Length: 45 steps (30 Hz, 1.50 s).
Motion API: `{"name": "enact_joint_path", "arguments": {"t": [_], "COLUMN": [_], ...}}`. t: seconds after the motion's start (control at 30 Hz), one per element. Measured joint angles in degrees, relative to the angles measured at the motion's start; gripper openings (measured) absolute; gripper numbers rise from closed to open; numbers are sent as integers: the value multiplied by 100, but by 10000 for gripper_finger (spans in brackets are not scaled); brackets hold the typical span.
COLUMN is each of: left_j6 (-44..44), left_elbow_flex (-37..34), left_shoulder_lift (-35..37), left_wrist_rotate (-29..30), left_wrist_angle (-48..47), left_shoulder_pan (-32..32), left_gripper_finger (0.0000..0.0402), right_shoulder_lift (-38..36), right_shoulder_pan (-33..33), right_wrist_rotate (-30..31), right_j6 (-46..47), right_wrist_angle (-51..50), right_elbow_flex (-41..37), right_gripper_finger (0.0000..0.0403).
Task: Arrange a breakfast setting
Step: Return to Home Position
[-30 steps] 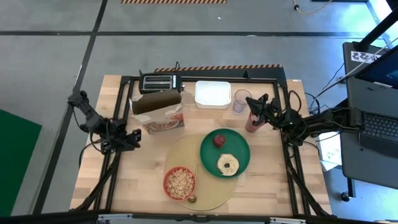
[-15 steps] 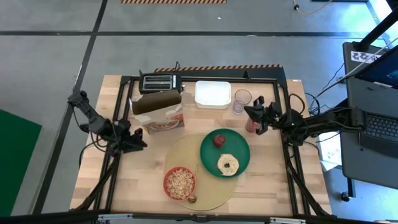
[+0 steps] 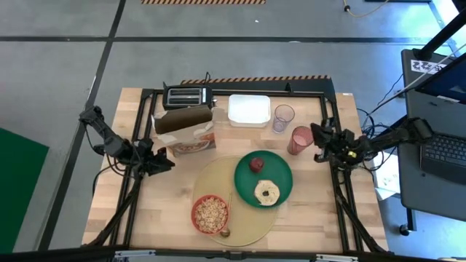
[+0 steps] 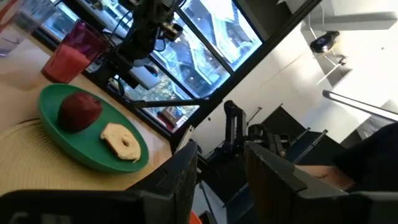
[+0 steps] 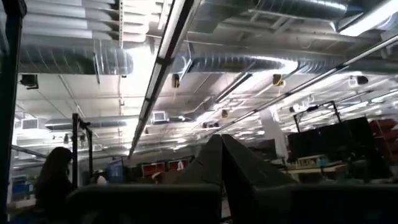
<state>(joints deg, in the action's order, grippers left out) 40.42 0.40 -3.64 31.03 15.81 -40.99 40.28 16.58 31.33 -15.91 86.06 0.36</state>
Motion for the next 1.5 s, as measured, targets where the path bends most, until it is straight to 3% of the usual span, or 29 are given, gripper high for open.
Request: {"name": "enact_joint_path", "arguments": {"t": [0.23, 0.47, 0.57, 0.73, 0.83, 1.1, 1.27, 1.5], "left_j6": [4, 30, 137, 144, 144, -29, -134, -800], "left_elbow_flex": [0, 0, 4, 7, 7, 7, 7, 7], "left_shoulder_lift": [0, 0, 4, 2, 2, 1, 0, -9], "left_wrist_rotate": [43, 140, 140, 121, 129, 98, 103, 92], "left_wrist_angle": [-7, 4, -26, -44, -111, -348, -800, -1180], "left_shoulder_pan": [-1, 0, -2, -2, -1, 0, 0, 0], "left_gripper_finger": [127, 127, 127, 127, 127, 127, 127, 127], "right_shoulder_lift": [-1659, -3987, -4009, -4005, -3997, -4011, -4009, -4007], "right_shoulder_pan": [141, 146, 151, 146, 146, 142, 142, 142], "right_wrist_rotate": [149, 166, 110, -553, -1146, -2264, -2462, -2967], "right_j6": [-867, -433, -16, 1347, 1762, 1878, 2176, 2158], "right_wrist_angle": [-935, -3966, -4590, -6032, -6353, -6818, -7611, -7854], "right_elbow_flex": [2, 7, 9, 4, 4, 7, 7, 7], "right_gripper_finger": [3, 3, 3, 3, 3, 3, 3, 3]}}
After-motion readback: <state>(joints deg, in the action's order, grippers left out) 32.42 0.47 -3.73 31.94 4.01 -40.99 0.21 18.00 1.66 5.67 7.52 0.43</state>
